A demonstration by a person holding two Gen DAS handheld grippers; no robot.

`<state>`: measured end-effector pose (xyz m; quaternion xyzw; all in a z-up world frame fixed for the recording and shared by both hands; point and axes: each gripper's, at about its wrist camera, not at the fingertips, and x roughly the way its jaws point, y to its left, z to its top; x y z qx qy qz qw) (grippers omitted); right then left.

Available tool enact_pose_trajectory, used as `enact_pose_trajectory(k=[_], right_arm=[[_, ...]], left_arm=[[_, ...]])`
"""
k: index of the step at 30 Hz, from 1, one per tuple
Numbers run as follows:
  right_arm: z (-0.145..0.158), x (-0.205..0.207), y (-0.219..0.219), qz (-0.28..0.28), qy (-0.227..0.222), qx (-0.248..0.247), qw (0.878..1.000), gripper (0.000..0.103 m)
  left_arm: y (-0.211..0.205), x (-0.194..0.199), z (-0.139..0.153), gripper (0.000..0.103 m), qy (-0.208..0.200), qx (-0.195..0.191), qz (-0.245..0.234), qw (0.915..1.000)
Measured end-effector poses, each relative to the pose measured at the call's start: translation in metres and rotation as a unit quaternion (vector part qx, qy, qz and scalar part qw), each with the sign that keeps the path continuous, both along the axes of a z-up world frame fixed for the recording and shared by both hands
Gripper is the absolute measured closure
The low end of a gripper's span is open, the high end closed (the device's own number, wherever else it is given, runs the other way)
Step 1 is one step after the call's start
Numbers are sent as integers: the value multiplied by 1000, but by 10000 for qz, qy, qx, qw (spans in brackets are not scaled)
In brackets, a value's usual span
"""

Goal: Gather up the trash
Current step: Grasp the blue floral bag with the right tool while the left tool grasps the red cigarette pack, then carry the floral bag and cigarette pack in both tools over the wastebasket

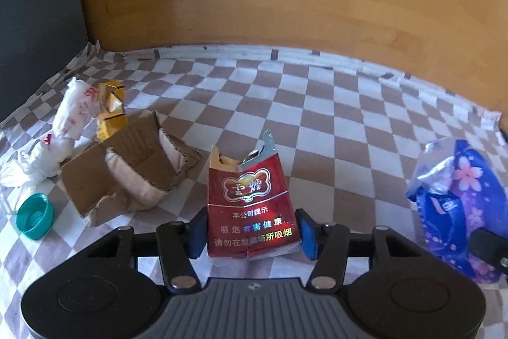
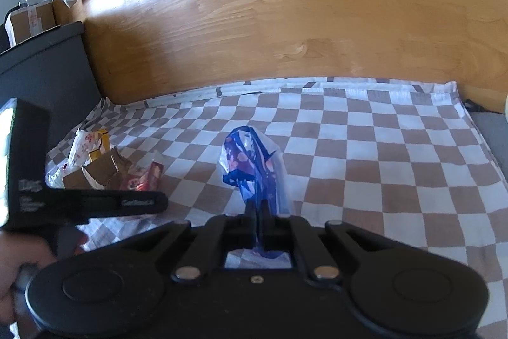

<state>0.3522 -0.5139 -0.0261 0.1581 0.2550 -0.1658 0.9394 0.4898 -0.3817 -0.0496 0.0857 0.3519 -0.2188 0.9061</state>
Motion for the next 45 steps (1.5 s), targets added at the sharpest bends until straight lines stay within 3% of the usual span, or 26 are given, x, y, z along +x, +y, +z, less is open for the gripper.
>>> enact_pose_trajectory(k=[14,26,36,45], right_arm=[[26,-14,21,105,-411,-194,9989,102],[40,-16,48,435,-557,-329,9970,102],[43,-10,99,969,-648,-423,9923,102],[43,5,172,1764,-633,-556,9807,102]], left_arm=[[69,-59,46,47,-717,-356,96,9967],[130,-83,77,47,-1109,-506,426,9916],[191,-99,79,47,-1178,-597,779,9882],[263,-110,73,47,-1139,-496,1299,9837]])
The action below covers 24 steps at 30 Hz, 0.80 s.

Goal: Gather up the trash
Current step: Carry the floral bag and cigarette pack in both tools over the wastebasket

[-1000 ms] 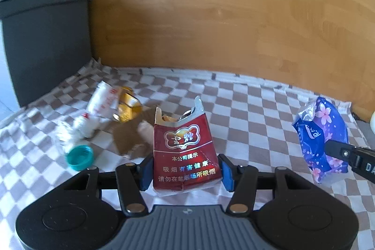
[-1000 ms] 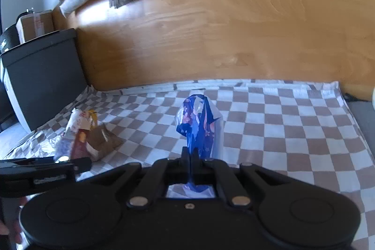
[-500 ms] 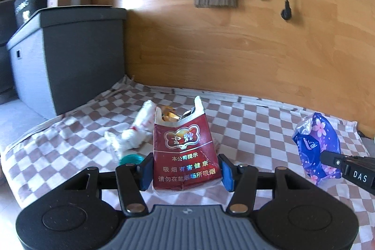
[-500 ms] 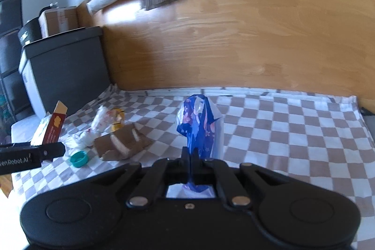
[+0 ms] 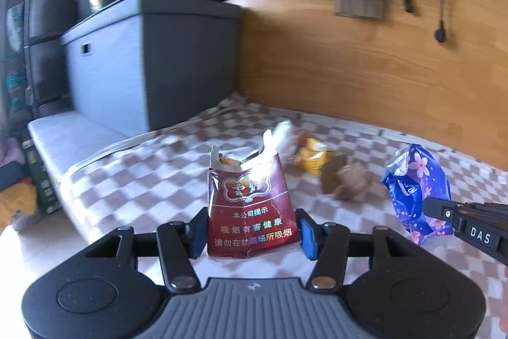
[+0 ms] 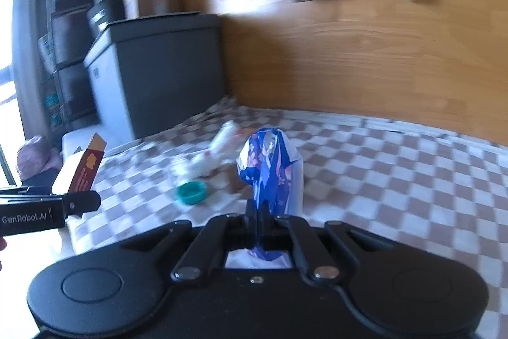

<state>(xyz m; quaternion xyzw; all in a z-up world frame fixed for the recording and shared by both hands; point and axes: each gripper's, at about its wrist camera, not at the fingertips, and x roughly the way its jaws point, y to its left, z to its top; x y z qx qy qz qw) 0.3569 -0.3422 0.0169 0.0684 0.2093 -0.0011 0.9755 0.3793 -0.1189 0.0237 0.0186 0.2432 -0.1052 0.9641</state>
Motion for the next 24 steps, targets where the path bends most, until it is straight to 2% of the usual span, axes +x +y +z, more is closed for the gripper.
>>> enact_pose_trajectory(k=[12,24], right_arm=[[-4,13,95,1005,75,-80,9949,102],[-20,-2,156,1844,404,-165,9819,102]], left_arm=[[91,-21,-6,47,141,-2,648,9978],[145,-56,-34,47,477,-115,1042,9933]])
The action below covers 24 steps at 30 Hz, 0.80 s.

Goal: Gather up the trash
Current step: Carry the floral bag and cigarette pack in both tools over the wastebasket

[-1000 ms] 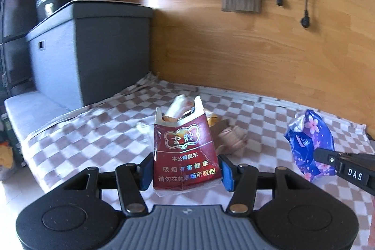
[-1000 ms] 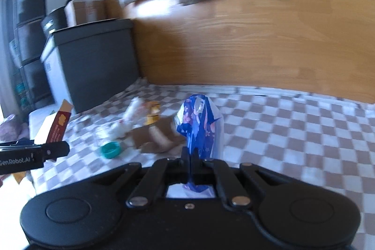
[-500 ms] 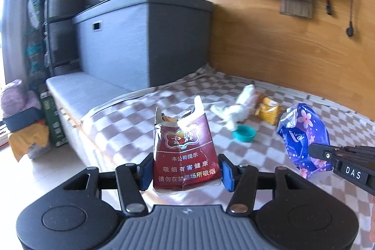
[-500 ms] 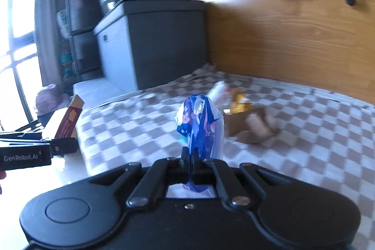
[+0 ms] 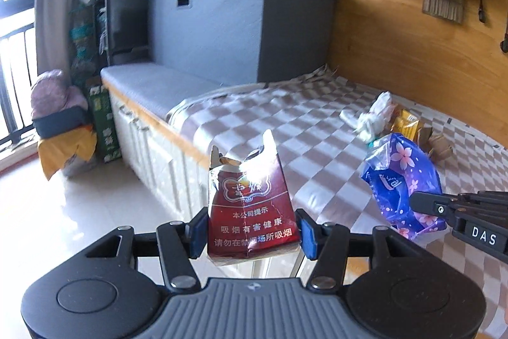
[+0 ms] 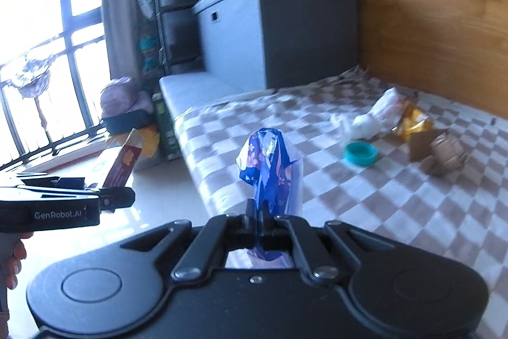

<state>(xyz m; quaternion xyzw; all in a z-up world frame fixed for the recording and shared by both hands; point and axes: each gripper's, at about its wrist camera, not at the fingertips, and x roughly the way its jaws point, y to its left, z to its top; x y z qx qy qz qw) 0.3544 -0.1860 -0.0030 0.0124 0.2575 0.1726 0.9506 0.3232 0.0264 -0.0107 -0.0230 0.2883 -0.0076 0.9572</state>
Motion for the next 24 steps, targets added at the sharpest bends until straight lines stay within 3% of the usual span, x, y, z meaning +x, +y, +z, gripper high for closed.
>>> enact_pose_trajectory(k=[6,15,24], right_arm=[[-15,-17,25,414,251,-212,9986,102],[-57,-26,53,890,1015,-377,9901,102],[-118,-1,62,808,1935,-614,9758,102]], left_arm=[[16,-20,-31,47,282,-180,145,9993],[29,-21,-99,47,1194,-582,316,9906],[45,-10,-164,47,2315,-1097,530,9652]])
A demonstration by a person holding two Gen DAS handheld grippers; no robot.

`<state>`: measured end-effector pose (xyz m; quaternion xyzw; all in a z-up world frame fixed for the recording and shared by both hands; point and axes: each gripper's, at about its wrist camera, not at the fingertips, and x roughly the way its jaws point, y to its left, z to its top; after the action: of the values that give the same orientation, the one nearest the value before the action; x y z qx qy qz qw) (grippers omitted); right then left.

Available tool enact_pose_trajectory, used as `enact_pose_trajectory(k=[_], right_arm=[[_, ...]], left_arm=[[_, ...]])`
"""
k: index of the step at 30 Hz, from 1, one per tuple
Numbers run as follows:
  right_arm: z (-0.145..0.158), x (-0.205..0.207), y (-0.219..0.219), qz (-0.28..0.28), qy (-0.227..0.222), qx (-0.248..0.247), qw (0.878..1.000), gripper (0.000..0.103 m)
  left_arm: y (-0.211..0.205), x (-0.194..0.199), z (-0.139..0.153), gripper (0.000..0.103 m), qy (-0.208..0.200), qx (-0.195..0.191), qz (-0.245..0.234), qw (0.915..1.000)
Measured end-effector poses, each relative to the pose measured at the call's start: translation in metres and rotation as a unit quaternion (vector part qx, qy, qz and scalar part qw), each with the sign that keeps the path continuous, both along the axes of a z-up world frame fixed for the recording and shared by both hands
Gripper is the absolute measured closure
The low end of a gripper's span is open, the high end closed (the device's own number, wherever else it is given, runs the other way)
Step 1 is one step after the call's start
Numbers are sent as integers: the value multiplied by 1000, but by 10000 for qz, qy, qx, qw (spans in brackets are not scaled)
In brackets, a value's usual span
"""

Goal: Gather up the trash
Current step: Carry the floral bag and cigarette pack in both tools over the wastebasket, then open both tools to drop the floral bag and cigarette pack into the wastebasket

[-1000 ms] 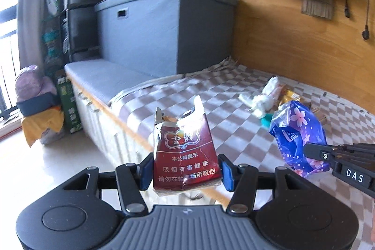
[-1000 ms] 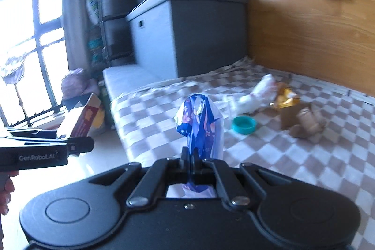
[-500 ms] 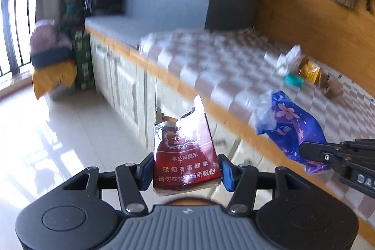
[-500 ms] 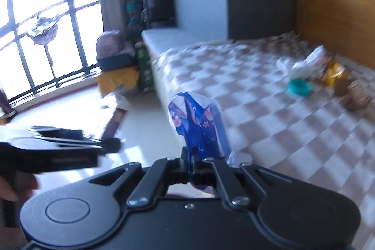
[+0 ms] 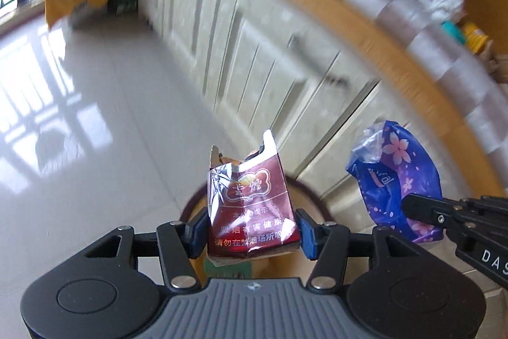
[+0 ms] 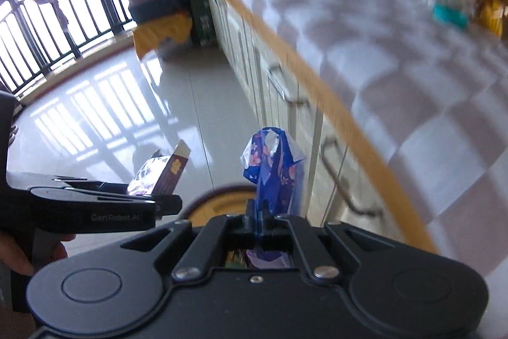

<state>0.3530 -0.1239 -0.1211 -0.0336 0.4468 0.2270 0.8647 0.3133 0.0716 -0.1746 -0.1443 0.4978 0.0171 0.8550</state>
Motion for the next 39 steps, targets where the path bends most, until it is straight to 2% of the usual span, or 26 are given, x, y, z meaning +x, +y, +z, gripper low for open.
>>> enact_pose_trajectory(k=[4,10,16,19,23,26,33,35,37,39], right_arm=[[-28,8,4,-46,495,-50,9988,102],[-67,17,14,-226,1175,2,9928,102],[-95,22,20,-424,1472,2,9882,102],[-102,26,20,-589,1521,61,9866,101],[-98,32,10,-778,1503,246,9853,87],[-98,32,9,-814,1461,204,9857,81],[-101,31,12,-794,1502,-23,9855,81],[-100,31,10,-772,1498,-73,9857,81],[-100,32,12,-747,1521,-127,9855,81],[-101,31,11,-712,1543,-168,9853,80]], left_arm=[[7,5,-29,47,510,-304,185,9981],[5,7,-56,47,894,-143,89,9959],[-1,11,-71,47,1137,-182,-51,9933],[-5,11,-73,46,1186,-222,-111,9926],[-9,15,-76,46,1199,-209,-165,9924],[-12,18,-79,46,1227,-207,-188,9921],[-14,19,-79,45,1180,-199,-185,9926],[-14,20,-79,40,1215,-163,-204,9922],[-14,20,-81,27,1301,-101,-230,9912],[-14,18,-84,25,1379,-59,-290,9900]])
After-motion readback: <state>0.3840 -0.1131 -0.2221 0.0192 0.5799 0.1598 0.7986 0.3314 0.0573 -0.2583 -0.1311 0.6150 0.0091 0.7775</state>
